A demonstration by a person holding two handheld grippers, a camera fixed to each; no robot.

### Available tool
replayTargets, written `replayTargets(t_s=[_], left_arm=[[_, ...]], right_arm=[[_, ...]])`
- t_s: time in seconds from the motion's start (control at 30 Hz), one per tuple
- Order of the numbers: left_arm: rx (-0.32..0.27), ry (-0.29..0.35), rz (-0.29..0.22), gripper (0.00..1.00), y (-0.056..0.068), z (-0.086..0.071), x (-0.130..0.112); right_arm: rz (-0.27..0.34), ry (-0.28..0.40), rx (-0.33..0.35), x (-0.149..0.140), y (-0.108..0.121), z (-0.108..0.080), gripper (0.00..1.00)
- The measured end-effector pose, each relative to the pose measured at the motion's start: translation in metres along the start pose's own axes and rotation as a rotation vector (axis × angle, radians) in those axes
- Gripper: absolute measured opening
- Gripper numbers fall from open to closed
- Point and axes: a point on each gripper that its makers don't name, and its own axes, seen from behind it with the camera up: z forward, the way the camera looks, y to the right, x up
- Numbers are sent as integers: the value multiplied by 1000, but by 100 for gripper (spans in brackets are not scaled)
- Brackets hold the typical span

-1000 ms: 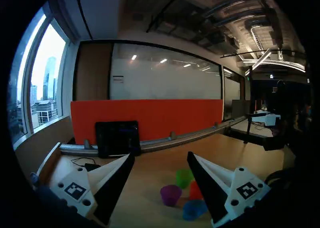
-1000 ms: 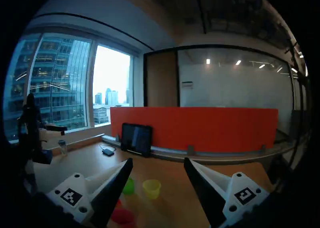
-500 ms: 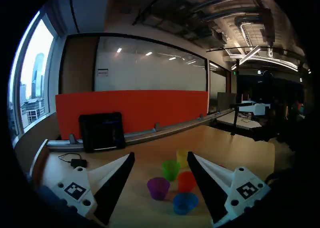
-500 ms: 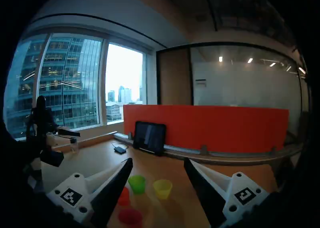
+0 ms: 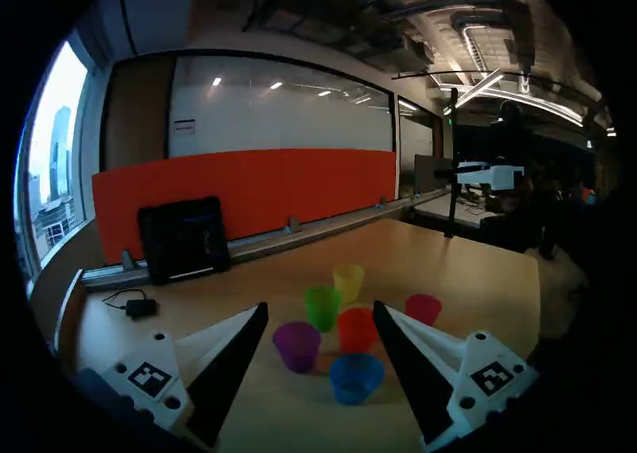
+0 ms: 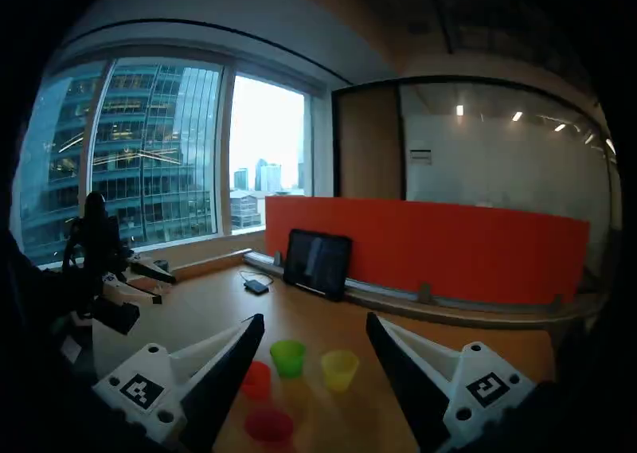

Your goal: Pour water

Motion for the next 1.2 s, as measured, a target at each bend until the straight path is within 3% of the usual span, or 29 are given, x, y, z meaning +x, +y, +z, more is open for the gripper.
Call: replayTargets(t_s=[0.6, 1.2], left_arm=[[-109, -134, 40, 98, 30, 18, -53], [-176, -317, 119, 98, 47, 25, -123]], right_arm=[[-38, -54, 47, -8, -6, 10, 99], [-59, -81, 71, -17, -12, 23, 99]])
